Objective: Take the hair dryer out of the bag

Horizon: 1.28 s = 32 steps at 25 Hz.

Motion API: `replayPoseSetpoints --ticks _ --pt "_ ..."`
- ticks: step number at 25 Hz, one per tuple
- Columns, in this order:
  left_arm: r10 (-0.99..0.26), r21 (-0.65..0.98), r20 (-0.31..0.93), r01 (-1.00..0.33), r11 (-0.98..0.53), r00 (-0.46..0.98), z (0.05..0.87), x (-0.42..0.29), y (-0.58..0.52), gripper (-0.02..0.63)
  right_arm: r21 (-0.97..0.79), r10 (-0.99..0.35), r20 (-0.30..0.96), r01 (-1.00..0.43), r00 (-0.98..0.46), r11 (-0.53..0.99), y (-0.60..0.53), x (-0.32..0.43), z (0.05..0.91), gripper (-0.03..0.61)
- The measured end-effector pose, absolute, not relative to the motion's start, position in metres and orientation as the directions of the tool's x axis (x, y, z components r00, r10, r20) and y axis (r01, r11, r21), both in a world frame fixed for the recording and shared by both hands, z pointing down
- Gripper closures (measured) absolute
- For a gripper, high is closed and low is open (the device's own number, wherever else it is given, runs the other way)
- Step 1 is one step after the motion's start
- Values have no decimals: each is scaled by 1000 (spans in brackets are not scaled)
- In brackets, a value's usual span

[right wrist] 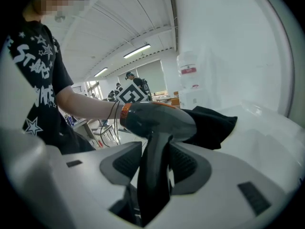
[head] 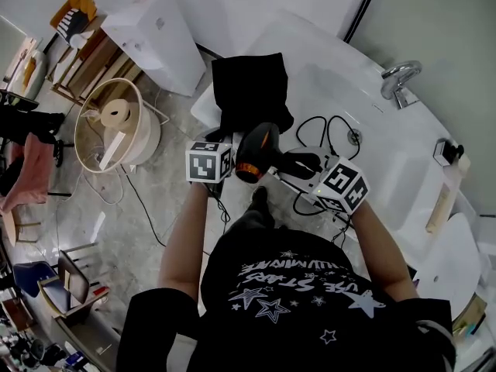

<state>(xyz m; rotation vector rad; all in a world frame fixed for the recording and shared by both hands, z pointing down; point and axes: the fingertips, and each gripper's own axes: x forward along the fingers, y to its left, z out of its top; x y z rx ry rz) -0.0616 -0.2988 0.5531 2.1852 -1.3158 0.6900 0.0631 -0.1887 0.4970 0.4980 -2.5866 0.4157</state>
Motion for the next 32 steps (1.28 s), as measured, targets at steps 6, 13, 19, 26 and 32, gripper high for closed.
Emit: replayPoseSetpoints --ticks 6,13,19,26,32 --pt "-649 165 648 -906 -390 397 554 -58 -286 587 -219 -265 474 -404 -840 888 -155 73 490 396" --pt "-657 119 668 -922 -369 350 555 -52 -281 588 -234 -252 433 -378 -866 896 -127 81 480 396" --pt "-686 43 678 -946 -322 264 555 -56 -276 586 -249 -237 391 -350 -889 903 -99 82 467 396" --pt "-697 -5 679 -949 -315 228 564 -46 -269 562 -250 -258 357 -358 -898 900 -73 98 453 396" --pt "-714 -43 669 -948 -315 206 562 -39 -253 422 -268 -314 344 -413 -885 870 -67 118 452 396"
